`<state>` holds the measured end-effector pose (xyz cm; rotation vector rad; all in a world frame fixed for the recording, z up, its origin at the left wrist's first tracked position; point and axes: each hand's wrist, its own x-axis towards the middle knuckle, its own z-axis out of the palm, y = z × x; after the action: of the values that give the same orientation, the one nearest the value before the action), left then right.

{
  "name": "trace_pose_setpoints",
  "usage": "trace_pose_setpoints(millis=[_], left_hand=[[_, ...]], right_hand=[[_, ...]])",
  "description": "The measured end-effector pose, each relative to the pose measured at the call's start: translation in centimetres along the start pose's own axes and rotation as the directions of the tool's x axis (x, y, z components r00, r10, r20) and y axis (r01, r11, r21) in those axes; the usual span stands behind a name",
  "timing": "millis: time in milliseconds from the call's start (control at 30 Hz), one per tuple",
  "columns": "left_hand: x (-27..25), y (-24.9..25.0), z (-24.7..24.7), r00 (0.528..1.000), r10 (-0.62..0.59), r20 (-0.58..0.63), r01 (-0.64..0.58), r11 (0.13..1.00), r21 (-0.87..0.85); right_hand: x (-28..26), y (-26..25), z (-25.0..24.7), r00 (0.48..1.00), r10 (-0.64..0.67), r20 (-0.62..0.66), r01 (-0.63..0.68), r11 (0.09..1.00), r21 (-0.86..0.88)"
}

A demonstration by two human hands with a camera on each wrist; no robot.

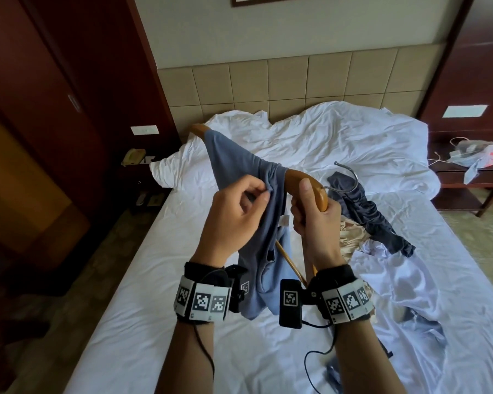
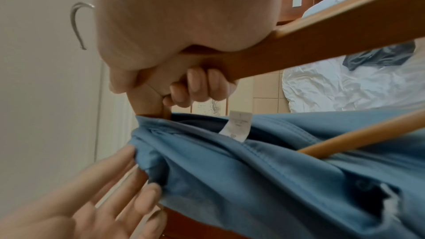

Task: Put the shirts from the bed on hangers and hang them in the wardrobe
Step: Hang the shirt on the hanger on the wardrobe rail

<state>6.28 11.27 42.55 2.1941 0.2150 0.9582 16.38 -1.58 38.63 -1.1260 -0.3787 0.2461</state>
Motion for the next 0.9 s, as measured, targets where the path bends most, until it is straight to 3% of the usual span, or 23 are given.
trace_pose_setpoints(millis=[100,167,233,333,533,633,767,833,900], left_hand=[[0.1,-0.6,-0.6,0.986,-0.034,-0.164,0.036,0.999,0.01],[0.2,-1.3,-1.0,0.934,-0.098,-0.345,0.118,0.992,0.038],[0.3,-1.9,-1.4,0.893,-0.2,-0.404,0.224,0.974,0.013],[0.2,-1.9,-1.6,0.9,-0.324,-0.29,0.299,0.946,-0.129],[0.0,-1.2,-1.8,0.961,-0.155,-0.228,0.144,0.987,-0.064],[0.0,-0.4,-1.7,0.994,-0.097,-0.056,0.092,0.991,-0.093],[-0.3,1.0,-0.3,0.986,-0.016,0.169,0.026,0.998,-0.054],[-0.2,1.2,0.1,0.983,-0.014,0.182,0.023,0.999,-0.046],[0.0,0.9,-0.1,0.994,-0.018,0.11,0.022,0.999,-0.035]], right_hand=[[0.1,0.0,-0.6,1.0,-0.011,-0.008,0.012,1.0,0.026],[0.2,0.0,-0.9,1.0,-0.018,0.006,0.017,0.997,0.073],[0.2,0.0,-1.0,0.999,-0.022,0.034,0.018,0.993,0.115],[0.3,0.0,-1.2,0.998,-0.021,0.057,0.013,0.989,0.145],[0.3,-0.1,-1.2,1.0,-0.015,0.026,0.011,0.99,0.142],[0.3,0.3,-1.1,1.0,-0.01,0.013,0.008,0.995,0.104],[0.1,0.3,-0.8,1.0,0.024,-0.005,-0.024,0.999,0.026],[0.0,0.4,-0.8,0.999,0.03,0.011,-0.03,1.0,-0.007],[0.1,0.4,-1.0,0.999,0.034,0.022,-0.034,0.999,-0.003]])
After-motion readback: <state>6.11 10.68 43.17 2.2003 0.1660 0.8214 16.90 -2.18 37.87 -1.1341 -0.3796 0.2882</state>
